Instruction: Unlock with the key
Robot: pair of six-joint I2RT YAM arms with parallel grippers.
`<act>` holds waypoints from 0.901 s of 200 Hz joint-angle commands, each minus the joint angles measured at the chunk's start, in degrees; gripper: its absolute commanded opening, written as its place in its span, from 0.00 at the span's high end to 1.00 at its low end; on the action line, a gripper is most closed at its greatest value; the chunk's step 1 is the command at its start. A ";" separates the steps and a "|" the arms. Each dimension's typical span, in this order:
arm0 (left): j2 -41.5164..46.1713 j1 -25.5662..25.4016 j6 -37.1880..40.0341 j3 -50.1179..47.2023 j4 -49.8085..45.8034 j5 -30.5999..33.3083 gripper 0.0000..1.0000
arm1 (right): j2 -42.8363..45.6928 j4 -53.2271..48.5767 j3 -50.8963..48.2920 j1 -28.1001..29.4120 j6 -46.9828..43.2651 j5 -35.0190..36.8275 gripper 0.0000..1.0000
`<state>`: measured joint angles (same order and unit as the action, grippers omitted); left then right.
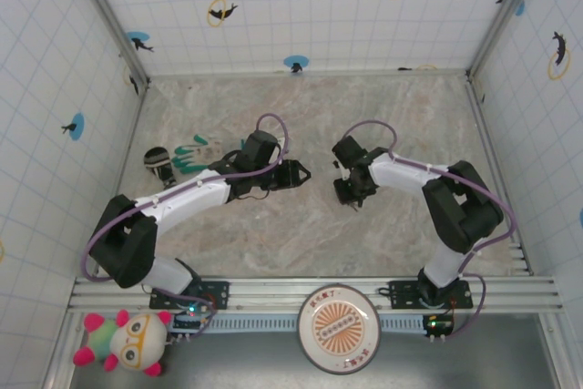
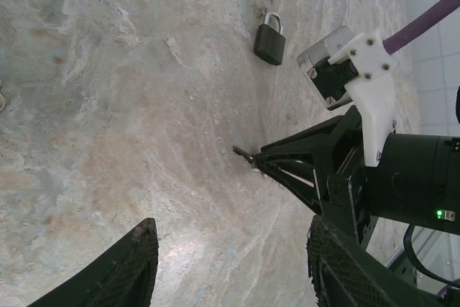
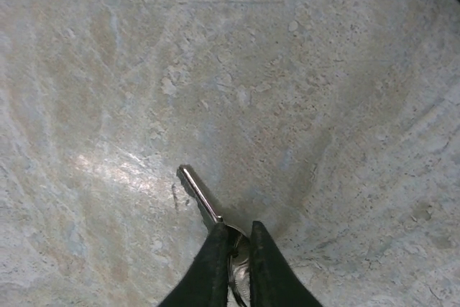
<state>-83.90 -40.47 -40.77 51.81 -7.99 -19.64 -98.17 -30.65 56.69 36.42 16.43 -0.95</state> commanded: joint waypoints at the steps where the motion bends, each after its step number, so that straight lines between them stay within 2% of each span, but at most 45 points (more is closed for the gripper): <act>1: 0.12 -0.31 -0.57 -0.40 1.92 0.94 0.43 | 0.47 0.37 -0.96 0.72 0.54 -0.68 0.92; 31: 0.39 -0.31 -0.53 0.02 1.84 1.38 0.43 | 2.37 0.48 -0.88 0.84 0.90 0.24 1.00; 81: 2.09 -0.26 -0.55 1.36 1.39 3.61 0.43 | 10.42 -0.47 0.79 0.64 1.17 0.87 1.00; 113: 6.06 0.03 0.81 0.95 5.11 4.24 0.43 | 17.17 -2.81 3.96 0.16 0.03 0.43 1.00; 153: 11.56 1.77 3.37 0.58 9.83 2.08 0.42 | 24.53 -1.80 6.56 -1.51 -0.85 -4.06 1.00; 180: 13.73 2.88 3.46 -0.21 13.40 -1.67 0.44 | 28.43 1.52 6.02 -2.62 -0.66 -8.35 1.00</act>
<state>-71.99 -38.50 -39.00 51.81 0.40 -17.61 -73.01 -31.38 61.71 34.70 16.40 -4.56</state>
